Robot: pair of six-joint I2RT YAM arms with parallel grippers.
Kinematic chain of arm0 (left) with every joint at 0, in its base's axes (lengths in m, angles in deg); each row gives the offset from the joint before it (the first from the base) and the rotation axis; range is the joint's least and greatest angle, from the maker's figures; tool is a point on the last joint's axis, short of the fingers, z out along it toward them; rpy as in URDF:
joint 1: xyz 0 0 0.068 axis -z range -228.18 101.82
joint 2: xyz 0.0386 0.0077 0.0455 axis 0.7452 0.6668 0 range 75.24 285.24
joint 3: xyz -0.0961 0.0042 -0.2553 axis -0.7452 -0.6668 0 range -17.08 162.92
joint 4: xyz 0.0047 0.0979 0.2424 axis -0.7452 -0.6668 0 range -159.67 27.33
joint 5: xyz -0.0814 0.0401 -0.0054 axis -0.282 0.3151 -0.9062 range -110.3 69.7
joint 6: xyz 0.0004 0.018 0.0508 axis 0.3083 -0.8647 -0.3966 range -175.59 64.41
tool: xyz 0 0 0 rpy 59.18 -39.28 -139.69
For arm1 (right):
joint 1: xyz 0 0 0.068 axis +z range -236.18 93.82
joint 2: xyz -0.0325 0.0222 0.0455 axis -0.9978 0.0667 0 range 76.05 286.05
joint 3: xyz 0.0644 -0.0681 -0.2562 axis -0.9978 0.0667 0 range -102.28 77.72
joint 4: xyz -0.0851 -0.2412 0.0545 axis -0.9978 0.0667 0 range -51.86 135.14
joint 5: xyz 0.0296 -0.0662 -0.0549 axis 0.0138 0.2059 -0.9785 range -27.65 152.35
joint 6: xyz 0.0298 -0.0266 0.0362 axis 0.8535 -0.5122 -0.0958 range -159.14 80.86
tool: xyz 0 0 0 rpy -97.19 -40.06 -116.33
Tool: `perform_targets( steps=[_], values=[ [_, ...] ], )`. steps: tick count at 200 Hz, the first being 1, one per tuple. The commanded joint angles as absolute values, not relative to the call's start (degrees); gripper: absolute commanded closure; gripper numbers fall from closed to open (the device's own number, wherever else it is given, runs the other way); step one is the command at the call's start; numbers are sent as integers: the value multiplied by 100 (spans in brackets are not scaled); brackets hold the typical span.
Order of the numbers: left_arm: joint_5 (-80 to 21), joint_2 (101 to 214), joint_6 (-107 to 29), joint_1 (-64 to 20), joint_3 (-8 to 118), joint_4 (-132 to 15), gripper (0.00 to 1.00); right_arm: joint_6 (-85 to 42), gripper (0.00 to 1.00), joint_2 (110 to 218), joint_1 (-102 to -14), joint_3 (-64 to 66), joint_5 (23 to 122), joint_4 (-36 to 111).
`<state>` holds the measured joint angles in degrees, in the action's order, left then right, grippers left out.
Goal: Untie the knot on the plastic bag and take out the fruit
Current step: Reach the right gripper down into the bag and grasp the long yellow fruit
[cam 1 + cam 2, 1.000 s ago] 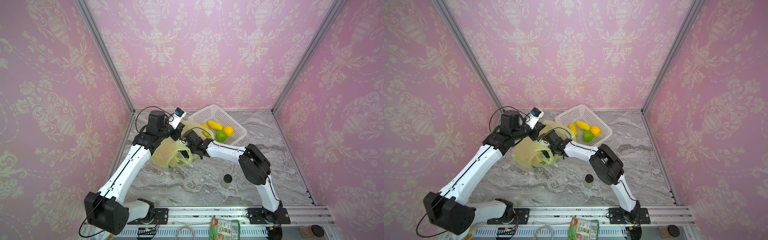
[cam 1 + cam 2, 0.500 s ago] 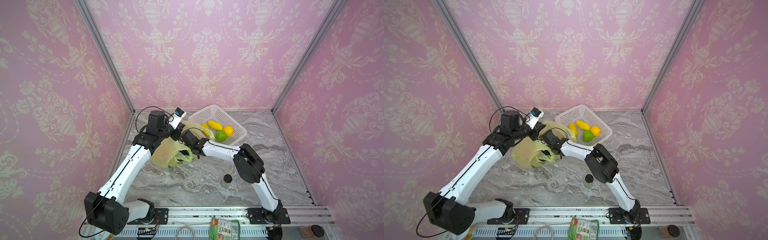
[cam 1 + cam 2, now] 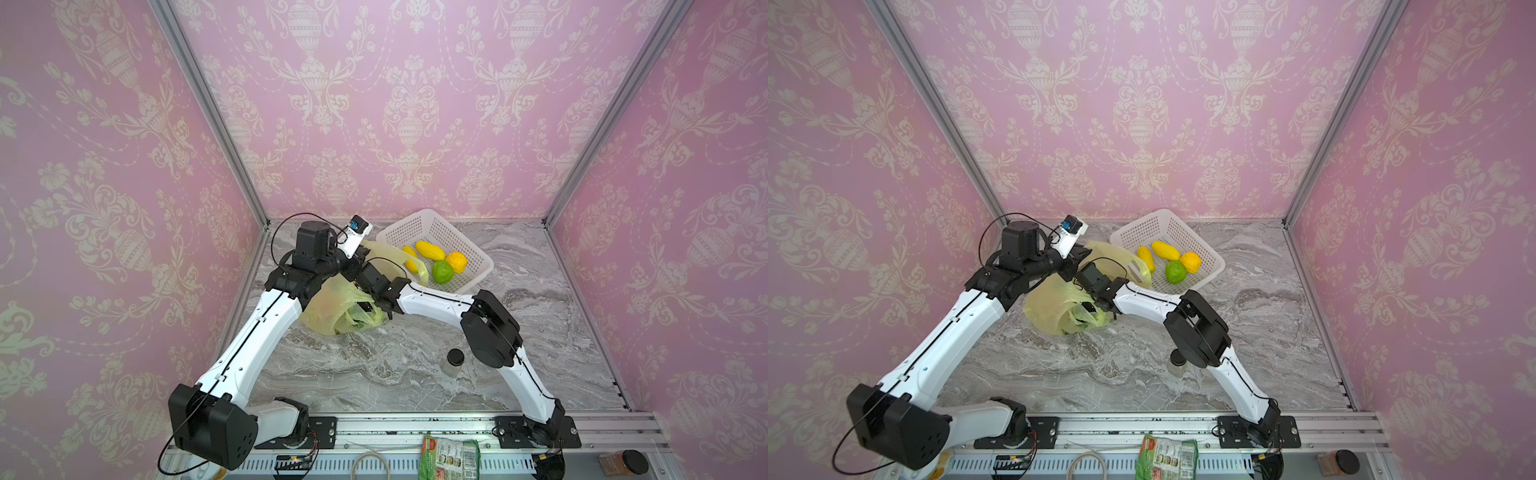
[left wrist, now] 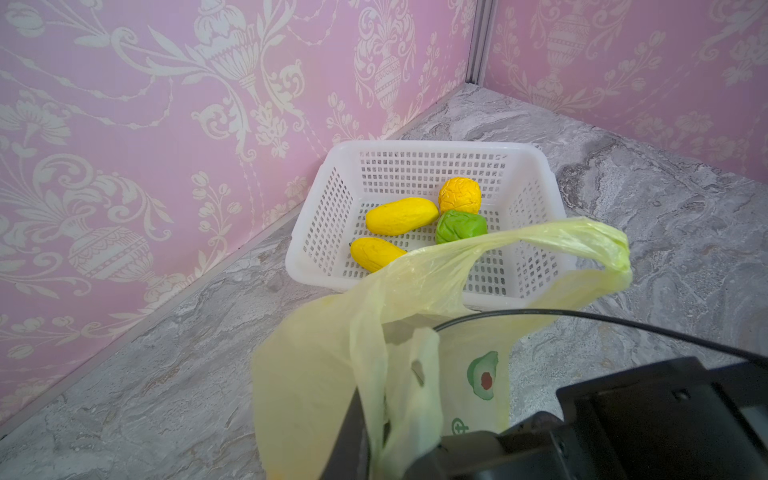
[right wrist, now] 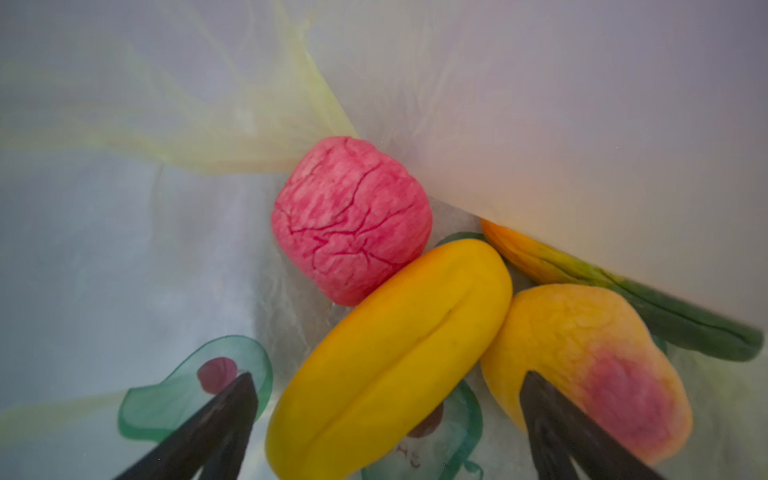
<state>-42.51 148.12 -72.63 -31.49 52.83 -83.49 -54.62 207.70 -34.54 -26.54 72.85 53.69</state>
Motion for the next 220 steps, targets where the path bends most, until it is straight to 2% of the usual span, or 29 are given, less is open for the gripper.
perform_targets(
  steps=[1, 53, 94, 122, 157, 220],
  values=[
    [-4385, 14751, -7197, -3115, 5253, -8350, 88, -5545, 0, 21216, -3432, -3196, 6755, 5947],
    [-4380, 14749, -7199, -3117, 5253, -8355, 88, -5641, 2, 21584, -3374, -3702, 6288, 6337],
    [-4390, 14744, -7195, -3117, 5253, -8360, 88, -5668, 23, 21358, -3378, -3468, 6282, 6268],
    [-4387, 14750, -7185, -3113, 5251, -8350, 88, -5546, 46, 21033, -3372, -3031, 6280, 5951],
    [-4281, 14727, -7251, -3104, 5253, -8403, 88, -5297, 64, 20307, -3379, -2241, 6289, 5396],
    [-4139, 14722, -7274, -3085, 5253, -8420, 88, -5102, 74, 18635, -3430, -531, 6487, 4391]
  ],
)
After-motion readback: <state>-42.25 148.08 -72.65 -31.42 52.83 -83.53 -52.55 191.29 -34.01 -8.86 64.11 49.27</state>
